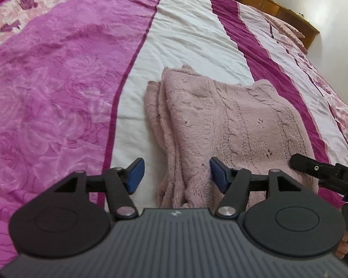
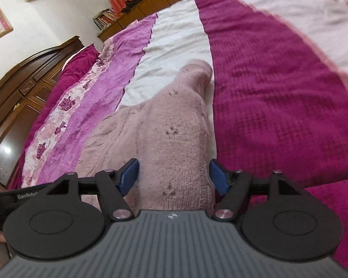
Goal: Fold small clothes
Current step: 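Open both grippers to release the folded cardigan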
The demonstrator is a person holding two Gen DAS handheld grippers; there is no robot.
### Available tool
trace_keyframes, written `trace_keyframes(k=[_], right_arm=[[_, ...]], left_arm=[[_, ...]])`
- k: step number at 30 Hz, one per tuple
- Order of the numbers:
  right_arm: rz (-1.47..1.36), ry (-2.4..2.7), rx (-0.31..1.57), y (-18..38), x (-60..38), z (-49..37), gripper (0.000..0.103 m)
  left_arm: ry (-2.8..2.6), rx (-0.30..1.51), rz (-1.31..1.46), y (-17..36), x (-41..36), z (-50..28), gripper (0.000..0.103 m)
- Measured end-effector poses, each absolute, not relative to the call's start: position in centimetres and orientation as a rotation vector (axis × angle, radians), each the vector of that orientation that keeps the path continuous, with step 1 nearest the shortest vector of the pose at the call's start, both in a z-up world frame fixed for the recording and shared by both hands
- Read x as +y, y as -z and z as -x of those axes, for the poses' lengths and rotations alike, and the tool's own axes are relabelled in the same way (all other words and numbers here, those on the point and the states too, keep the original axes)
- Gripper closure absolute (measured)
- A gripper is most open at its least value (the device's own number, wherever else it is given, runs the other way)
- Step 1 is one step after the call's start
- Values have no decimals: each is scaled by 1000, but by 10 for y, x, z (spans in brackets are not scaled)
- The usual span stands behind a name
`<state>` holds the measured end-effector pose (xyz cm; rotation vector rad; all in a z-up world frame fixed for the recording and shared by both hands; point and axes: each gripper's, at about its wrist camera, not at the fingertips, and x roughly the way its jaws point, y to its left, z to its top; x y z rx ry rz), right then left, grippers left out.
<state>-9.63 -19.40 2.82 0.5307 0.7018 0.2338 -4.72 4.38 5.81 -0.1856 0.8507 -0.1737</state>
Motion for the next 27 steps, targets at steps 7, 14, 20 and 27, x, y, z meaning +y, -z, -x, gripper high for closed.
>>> trace_keyframes(k=[7, 14, 20, 27], right_arm=[[-374, -215, 516, -65, -186, 98, 30], [-161, -212, 595, -50, -149, 64, 42], [-138, -168, 602, -30, -140, 58, 42], [-152, -149, 592, -33, -140, 65, 40]], left_arm=[[160, 797, 126, -74, 31, 40, 39], [105, 831, 75, -54, 17, 21, 36], [92, 848, 82, -43, 22, 6, 26], [87, 861, 108, -49, 25, 11, 27]])
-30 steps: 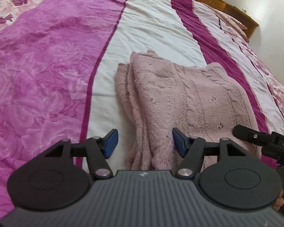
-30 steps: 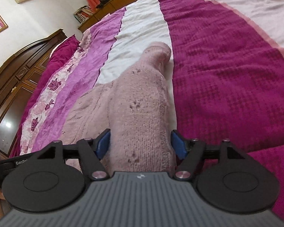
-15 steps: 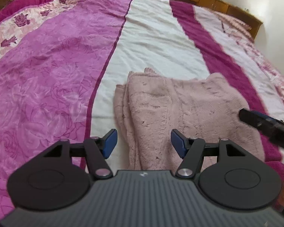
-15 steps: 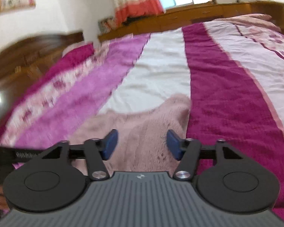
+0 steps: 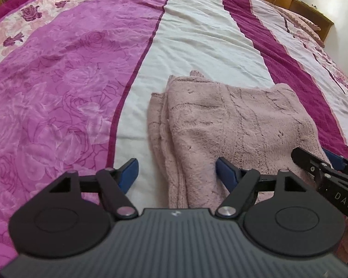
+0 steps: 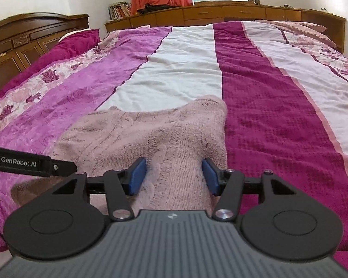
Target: Fold small clothes
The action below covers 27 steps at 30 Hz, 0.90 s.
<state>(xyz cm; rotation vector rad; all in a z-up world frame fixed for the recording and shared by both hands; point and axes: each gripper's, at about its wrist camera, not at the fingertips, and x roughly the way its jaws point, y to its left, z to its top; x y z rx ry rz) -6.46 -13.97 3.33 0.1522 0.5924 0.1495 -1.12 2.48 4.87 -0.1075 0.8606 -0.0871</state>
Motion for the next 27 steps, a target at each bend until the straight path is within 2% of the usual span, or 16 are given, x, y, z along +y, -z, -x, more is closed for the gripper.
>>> trace_keyframes(k=[6, 9, 14, 27], right_arm=[[-203, -157, 577, -48, -147, 83, 29], [-234, -165, 574, -54, -151, 95, 26], [-231, -178, 576, -64, -150, 117, 20], [-192, -176, 648, -55, -140, 154, 14]], left_arm=[[64, 847, 97, -64, 25, 28, 29], [52, 832, 87, -72, 24, 39, 23], [29, 844, 72, -76, 17, 55, 22], [11, 898, 34, -68, 1, 84, 22]])
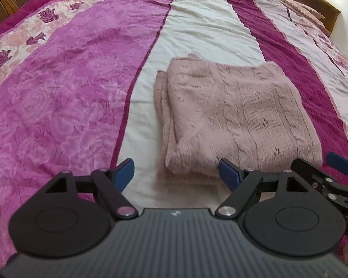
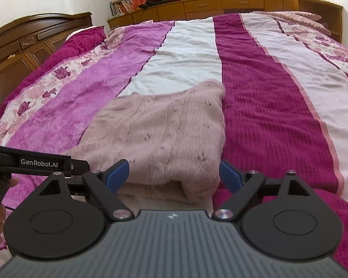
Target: Fold small clothes
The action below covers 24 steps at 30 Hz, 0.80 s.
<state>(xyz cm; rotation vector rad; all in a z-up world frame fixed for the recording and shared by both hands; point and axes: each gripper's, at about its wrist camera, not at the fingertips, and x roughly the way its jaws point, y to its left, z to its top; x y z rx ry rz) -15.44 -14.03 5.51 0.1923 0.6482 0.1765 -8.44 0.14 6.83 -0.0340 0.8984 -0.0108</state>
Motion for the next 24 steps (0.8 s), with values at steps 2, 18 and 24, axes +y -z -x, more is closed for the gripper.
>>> trace_keyframes(k=[2, 18, 24], right_arm=[[-195, -173, 661, -52, -140, 154, 14], [-219, -163, 710, -41, -142, 147, 14], [-216, -167, 710, -40, -141, 147, 14]], left_arm=[[14, 905, 18, -65, -3, 87, 22], [8, 915, -29, -56, -13, 89, 22], [15, 914, -29, -56, -14, 90, 22]])
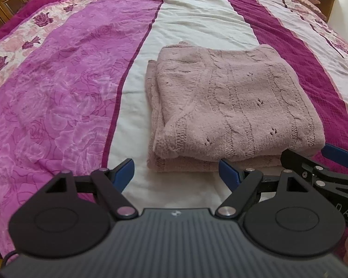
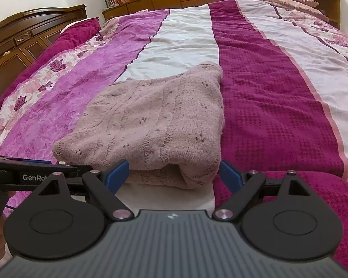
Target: Fold small clothes
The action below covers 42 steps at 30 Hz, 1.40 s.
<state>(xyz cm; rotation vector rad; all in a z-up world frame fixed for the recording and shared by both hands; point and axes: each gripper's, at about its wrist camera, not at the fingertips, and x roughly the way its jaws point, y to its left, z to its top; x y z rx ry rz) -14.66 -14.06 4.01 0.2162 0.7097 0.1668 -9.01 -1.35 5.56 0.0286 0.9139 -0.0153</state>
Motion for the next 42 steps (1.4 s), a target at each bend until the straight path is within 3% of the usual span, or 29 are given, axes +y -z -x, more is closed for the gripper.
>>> trace_keyframes(k=[42], right_arm=[[-219, -170, 716, -38, -140, 147, 13]], left_arm=[[10, 946, -34, -49, -16, 89, 22]])
